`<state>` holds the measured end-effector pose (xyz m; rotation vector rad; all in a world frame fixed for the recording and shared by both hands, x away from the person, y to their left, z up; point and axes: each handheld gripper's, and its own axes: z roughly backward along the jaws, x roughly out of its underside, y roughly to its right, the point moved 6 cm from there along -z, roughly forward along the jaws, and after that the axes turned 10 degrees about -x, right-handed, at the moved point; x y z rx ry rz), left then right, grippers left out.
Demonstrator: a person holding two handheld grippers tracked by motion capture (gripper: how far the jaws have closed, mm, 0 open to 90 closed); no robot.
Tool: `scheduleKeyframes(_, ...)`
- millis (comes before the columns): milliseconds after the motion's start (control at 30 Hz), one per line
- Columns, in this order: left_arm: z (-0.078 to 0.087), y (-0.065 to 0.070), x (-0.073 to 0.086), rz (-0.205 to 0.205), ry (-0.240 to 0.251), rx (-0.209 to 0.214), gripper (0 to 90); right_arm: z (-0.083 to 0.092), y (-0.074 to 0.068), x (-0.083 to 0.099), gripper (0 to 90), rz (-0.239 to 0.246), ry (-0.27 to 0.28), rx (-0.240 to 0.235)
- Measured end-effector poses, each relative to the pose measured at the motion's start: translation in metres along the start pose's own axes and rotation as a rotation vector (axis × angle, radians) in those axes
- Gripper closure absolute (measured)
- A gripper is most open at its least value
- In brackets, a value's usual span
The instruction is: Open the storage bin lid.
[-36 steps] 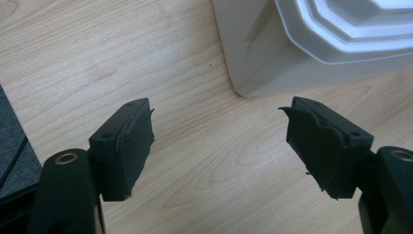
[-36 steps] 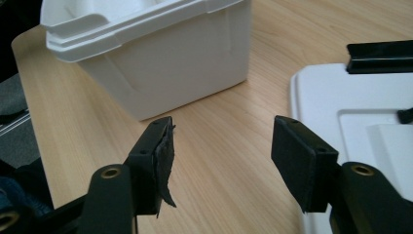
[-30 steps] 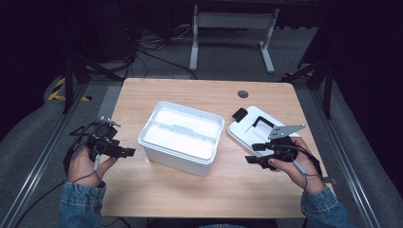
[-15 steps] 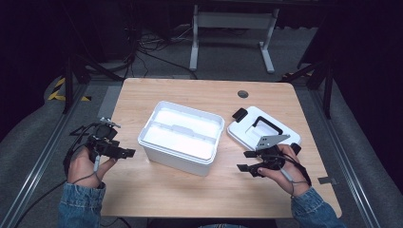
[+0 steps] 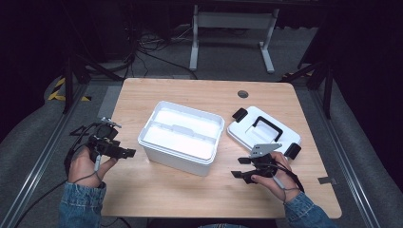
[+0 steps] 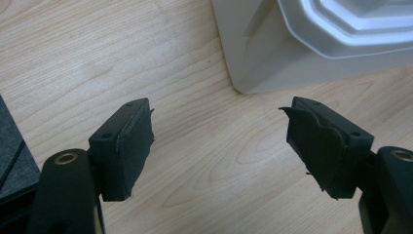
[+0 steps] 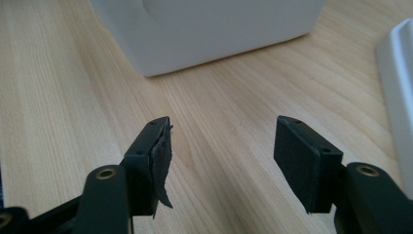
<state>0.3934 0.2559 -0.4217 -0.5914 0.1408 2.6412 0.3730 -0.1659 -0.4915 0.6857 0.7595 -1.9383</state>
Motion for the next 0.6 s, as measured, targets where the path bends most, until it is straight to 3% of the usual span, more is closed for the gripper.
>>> scheduleKeyframes(200,-0.001,0.001,0.0,-0.001,-0.001,0.002,25.6,-0.016,0.003,0.01,39.7,0.014,-0.025,0.02)
scheduleKeyframes(600,-0.001,0.002,0.0,-0.003,-0.007,0.004,25.6,-0.023,0.005,0.015,40.1,0.036,-0.014,0.049)
